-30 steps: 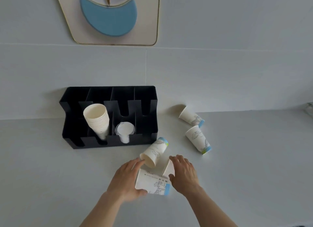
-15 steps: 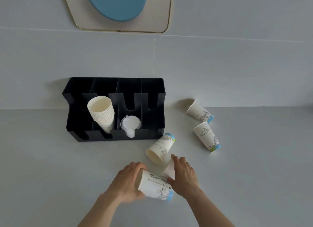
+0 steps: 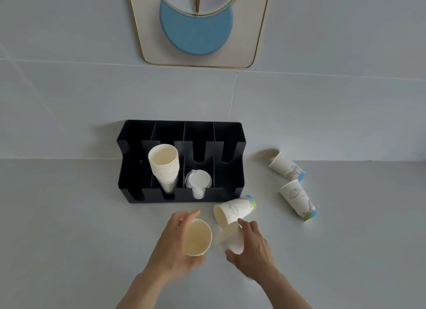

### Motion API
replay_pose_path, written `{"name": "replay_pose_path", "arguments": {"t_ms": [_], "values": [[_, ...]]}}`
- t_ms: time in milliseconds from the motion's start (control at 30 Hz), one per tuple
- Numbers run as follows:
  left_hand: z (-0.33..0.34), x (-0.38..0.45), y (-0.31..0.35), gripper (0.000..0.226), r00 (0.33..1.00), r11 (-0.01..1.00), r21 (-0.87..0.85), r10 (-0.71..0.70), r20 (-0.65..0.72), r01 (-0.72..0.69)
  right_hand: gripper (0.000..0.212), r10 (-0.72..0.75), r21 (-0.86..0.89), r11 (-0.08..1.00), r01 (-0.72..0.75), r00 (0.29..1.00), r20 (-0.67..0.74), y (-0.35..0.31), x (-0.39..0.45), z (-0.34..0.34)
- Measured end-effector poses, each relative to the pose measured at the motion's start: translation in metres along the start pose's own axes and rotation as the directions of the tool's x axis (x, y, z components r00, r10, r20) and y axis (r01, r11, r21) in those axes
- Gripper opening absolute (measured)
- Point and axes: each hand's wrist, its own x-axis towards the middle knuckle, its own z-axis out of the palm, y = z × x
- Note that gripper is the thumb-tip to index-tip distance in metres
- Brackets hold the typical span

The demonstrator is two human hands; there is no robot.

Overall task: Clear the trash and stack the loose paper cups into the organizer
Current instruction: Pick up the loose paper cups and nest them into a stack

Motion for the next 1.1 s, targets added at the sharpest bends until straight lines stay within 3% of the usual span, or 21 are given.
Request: {"name": "replay_pose_path", "arguments": {"t_ms": [200,367,533,733,967,1100], "values": [[0.024,-0.016,-0.017,0.121,0.992,0.991,-0.079,-0.112,-0.063,0.107,0.088,-0.046,0.174,0.982,0.069,0.99,-0.13,-0.027,-0.004,-0.017],[0.03,-0.013,-0.014,0.127,0.992,0.99,-0.109,-0.101,-0.073,0.093,0.102,-0.184,0.33,0.9,0.284,0.935,-0.303,-0.064,-0.008,-0.053],[0.034,-0.014,-0.015,0.132,0.99,0.982,-0.156,-0.12,-0.078,0.107,0.101,-0.297,0.425,0.781,0.458,0.87,-0.393,-0.098,-0.02,-0.069],[0.036,-0.014,-0.019,0.125,0.985,0.974,-0.188,-0.146,-0.097,0.126,0.094,-0.323,0.402,0.824,0.4,0.913,-0.248,-0.096,-0.026,-0.036],[0.033,-0.015,-0.02,0.138,0.984,0.966,-0.217,-0.159,-0.079,0.139,0.094,-0.328,0.238,0.913,0.331,0.943,-0.053,-0.068,-0.026,0.005],[0.03,-0.015,-0.018,0.14,0.988,0.965,-0.237,-0.137,-0.075,0.116,0.083,-0.277,0.176,0.945,0.277,0.961,-0.023,-0.059,-0.023,0.014]]}}
